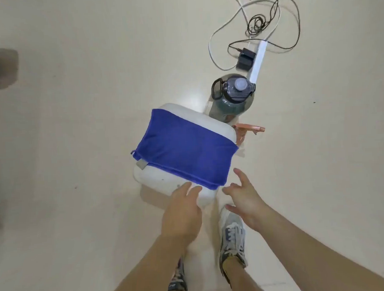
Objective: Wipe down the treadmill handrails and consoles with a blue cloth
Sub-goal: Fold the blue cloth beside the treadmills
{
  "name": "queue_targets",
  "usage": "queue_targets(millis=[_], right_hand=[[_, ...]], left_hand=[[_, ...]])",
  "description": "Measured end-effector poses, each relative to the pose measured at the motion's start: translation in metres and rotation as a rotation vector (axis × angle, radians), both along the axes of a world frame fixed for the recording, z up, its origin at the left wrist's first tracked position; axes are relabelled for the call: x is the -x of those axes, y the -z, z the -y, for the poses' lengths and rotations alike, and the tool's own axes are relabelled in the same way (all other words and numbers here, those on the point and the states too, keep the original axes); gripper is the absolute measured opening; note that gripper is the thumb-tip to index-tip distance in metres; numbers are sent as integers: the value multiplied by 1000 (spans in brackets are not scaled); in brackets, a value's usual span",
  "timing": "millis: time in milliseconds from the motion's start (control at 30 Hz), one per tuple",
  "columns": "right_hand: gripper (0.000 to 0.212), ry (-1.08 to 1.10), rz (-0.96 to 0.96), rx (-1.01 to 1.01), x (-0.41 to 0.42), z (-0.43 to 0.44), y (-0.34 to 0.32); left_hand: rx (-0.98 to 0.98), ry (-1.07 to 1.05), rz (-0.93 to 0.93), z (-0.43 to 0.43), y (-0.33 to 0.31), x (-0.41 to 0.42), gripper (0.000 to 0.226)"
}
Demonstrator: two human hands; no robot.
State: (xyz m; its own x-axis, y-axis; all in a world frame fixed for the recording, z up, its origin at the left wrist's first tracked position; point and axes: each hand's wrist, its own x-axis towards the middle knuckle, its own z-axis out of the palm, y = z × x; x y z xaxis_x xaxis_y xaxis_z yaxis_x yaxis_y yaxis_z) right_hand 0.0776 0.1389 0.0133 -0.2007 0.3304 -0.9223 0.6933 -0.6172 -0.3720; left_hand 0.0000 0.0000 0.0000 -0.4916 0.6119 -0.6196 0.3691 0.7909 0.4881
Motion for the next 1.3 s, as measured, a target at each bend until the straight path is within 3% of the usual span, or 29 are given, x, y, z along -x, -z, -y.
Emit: queue_targets(millis=[67, 133, 233, 400, 533, 600, 733, 833, 1033, 1100, 1200, 1300], right_hand=[[62, 55, -39, -2, 11, -8, 30], [52, 52, 16, -132, 19, -16, 54], [43, 16, 112, -287, 24, -20, 67], [38, 91, -121, -129, 46, -23, 7], [30, 50, -303, -84, 57, -24, -67], [32, -126, -353, -120, 66, -23, -109], [33, -486, -413, -245, 94, -2, -212], [20, -588, -523, -226, 122, 11, -308], [50, -635, -746, -188, 147, 49, -499], [47, -679, -812, -197, 145, 67, -547], [41, -760, -950, -198, 141, 88, -608], [40, -817, -1112, -223, 130, 110, -662]], left_hand=[[25, 0, 16, -13, 31, 3, 63], [22, 16, -6, -20, 54, 7, 69], [-31, 39, -149, -21, 73, 4, 66], [-276, -151, -213, -40, 41, 19, 18], [-443, -522, 121, -46, -49, 48, 18], [-493, -663, 187, -42, -104, 65, 19], [-574, -750, 311, -33, -230, 85, 19], [-634, -817, 317, -14, -337, 97, 19], [-766, -1047, 198, 46, -528, 108, 32], [-780, -1024, 158, 66, -578, 95, 38], [-804, -938, 119, 100, -641, 66, 23], [-712, -833, 59, 135, -685, 32, 25]])
